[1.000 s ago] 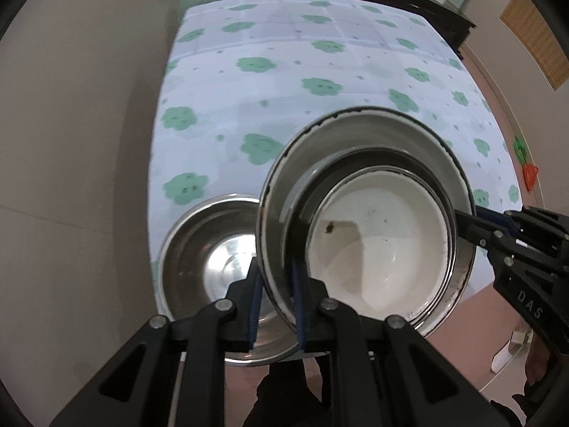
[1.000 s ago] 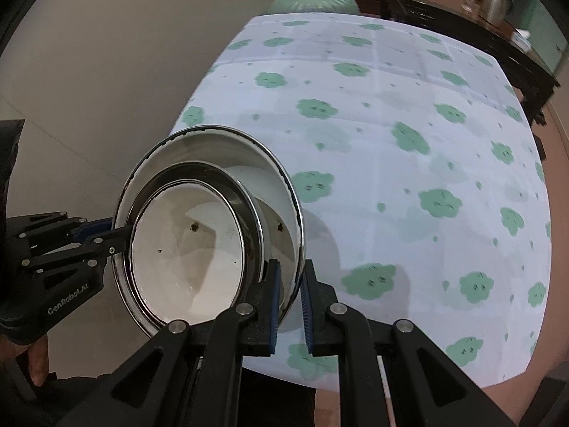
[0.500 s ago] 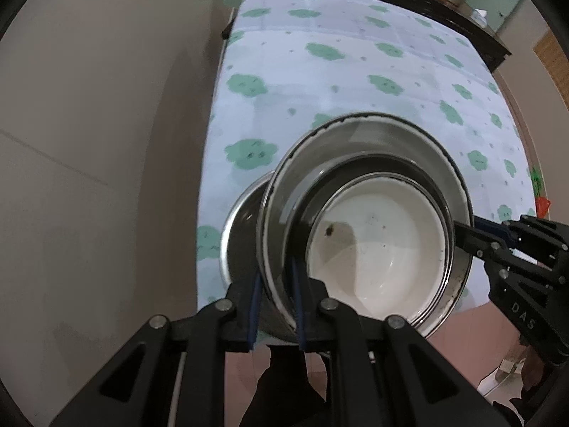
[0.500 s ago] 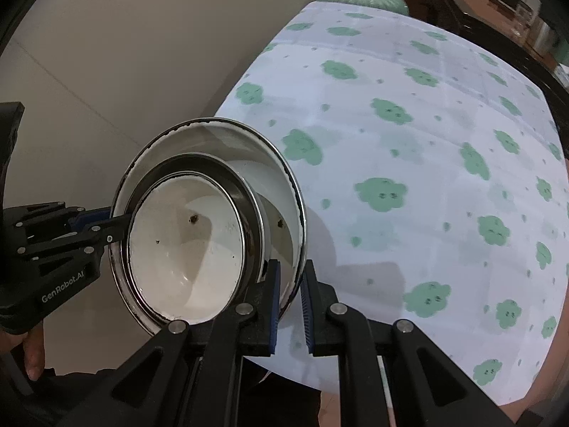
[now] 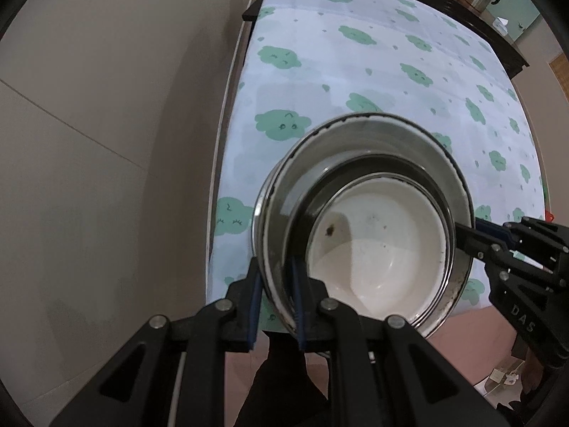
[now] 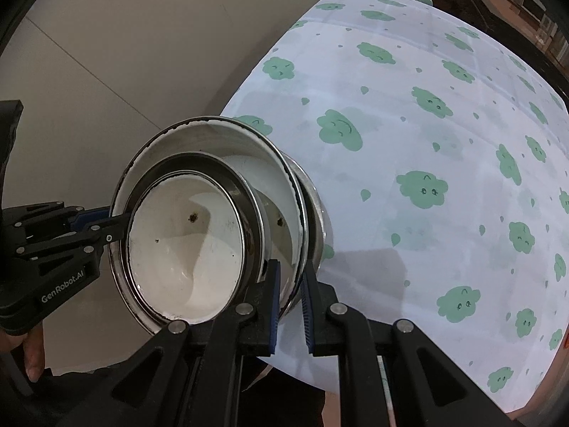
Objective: Organize plates and bowls
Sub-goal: 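Lift the whole nested bowl stack with both tools and carry it along the table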
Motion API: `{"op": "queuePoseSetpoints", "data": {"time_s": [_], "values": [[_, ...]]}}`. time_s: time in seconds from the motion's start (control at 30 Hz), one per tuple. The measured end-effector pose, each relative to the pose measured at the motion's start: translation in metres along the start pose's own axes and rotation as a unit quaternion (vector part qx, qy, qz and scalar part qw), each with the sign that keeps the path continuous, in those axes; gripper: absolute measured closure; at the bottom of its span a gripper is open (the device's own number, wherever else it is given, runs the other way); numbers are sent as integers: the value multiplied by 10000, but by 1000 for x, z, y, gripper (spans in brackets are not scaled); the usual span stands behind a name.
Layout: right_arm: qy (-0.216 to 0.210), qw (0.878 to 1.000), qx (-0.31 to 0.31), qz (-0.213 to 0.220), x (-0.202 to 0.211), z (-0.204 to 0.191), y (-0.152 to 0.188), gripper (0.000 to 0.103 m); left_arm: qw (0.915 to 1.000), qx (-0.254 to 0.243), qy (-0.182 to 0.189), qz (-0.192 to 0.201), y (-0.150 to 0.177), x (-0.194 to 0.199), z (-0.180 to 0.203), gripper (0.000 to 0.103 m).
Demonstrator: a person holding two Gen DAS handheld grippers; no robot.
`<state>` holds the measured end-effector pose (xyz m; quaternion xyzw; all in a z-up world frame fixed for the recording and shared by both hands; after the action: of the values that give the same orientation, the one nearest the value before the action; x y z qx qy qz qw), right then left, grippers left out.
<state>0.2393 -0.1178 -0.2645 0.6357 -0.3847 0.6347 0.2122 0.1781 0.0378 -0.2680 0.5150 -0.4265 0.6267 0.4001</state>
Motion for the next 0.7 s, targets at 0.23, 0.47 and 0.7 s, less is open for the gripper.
{"op": "queuePoseSetpoints", "data": {"time_s": [0.23, 0.47, 0.7], "values": [[32, 10000, 10, -28, -4, 0, -3, 90, 10000, 1, 4, -76, -2, -8, -1, 91], [65, 9999, 39, -107, -12, -2, -7, 90, 9998, 36, 25, -216, -1, -19, -4, 91], [40, 9998, 34, -189, -20, 0, -5, 90, 9996, 52, 19, -283, 0, -27, -3, 91]]}}
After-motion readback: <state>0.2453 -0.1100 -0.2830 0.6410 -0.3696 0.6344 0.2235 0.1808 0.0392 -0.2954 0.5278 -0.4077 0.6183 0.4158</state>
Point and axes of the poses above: each gripper's, at about its wrist camera, not at the fingertips, and x roughly against the way its jaws point, z to its right, y to its underside, the point moved 4 cm from there along -x, roughly the way its jaws point, and after that the axes turned 6 degrees about y, right-handed, at the moved point
